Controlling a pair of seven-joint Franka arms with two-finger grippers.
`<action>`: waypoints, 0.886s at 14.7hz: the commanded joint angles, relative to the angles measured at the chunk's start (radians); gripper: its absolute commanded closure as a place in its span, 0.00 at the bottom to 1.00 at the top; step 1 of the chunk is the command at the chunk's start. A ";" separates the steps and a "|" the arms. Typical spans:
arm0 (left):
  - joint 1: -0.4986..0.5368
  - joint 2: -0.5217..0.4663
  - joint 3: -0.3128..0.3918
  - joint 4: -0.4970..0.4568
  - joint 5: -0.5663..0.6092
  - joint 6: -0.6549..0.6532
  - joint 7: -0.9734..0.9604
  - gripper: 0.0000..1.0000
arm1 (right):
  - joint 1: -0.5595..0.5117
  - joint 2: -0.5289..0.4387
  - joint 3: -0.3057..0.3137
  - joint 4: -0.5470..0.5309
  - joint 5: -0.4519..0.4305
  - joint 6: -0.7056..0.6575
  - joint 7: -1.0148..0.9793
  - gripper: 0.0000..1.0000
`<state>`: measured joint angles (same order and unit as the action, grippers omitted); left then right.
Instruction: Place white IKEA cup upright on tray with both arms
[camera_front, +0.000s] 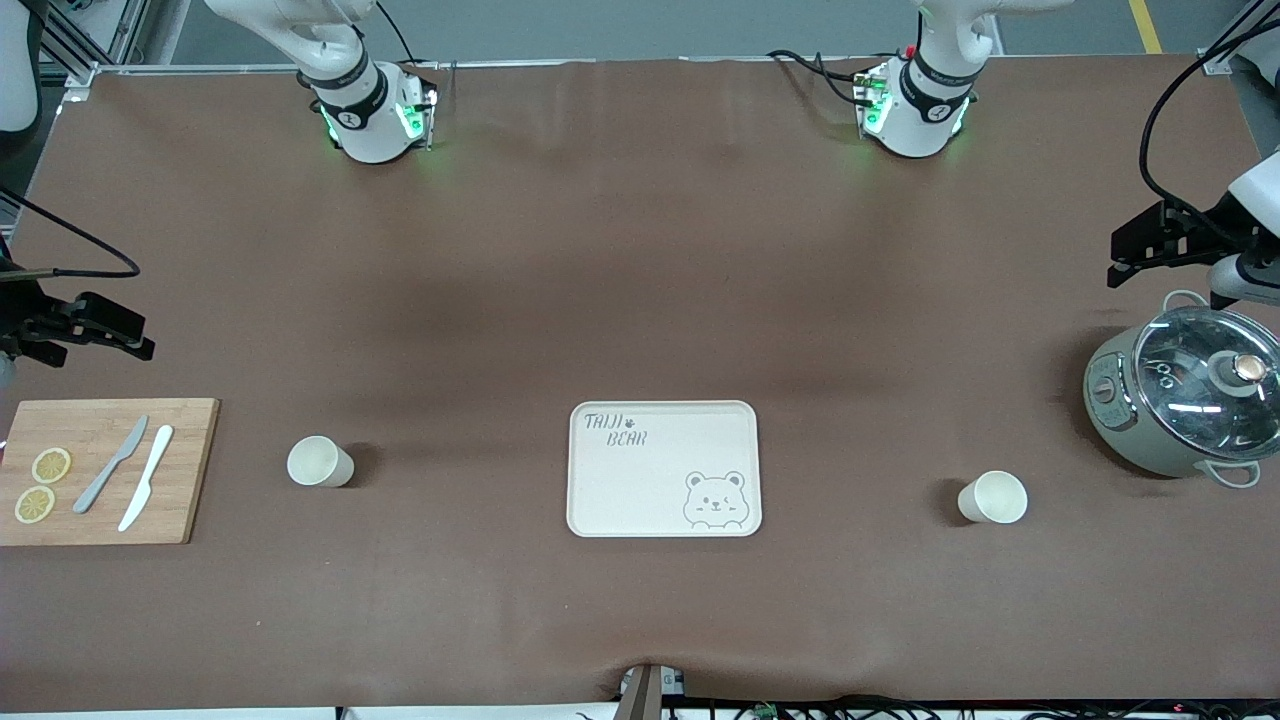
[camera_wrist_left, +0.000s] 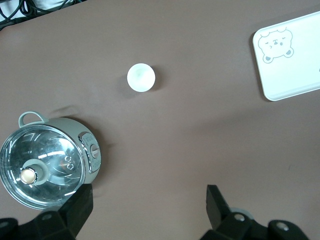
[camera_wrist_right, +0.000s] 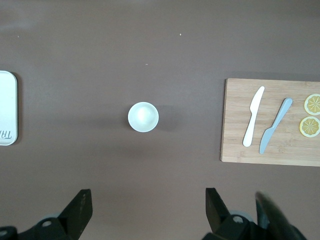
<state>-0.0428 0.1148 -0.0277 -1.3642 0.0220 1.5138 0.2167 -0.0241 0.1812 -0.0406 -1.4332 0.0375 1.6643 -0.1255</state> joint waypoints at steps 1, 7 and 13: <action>0.011 0.002 -0.008 0.004 -0.002 -0.007 0.001 0.00 | 0.000 -0.012 0.005 -0.012 -0.013 -0.005 0.000 0.00; 0.015 0.009 -0.008 0.005 -0.010 -0.006 0.000 0.00 | 0.000 -0.012 0.005 -0.010 -0.014 -0.009 0.000 0.00; 0.017 0.020 -0.004 0.007 -0.002 0.003 0.001 0.00 | 0.001 -0.012 0.005 -0.010 -0.014 -0.011 0.000 0.00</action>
<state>-0.0346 0.1293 -0.0277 -1.3645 0.0220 1.5139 0.2156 -0.0240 0.1812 -0.0397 -1.4341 0.0375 1.6593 -0.1255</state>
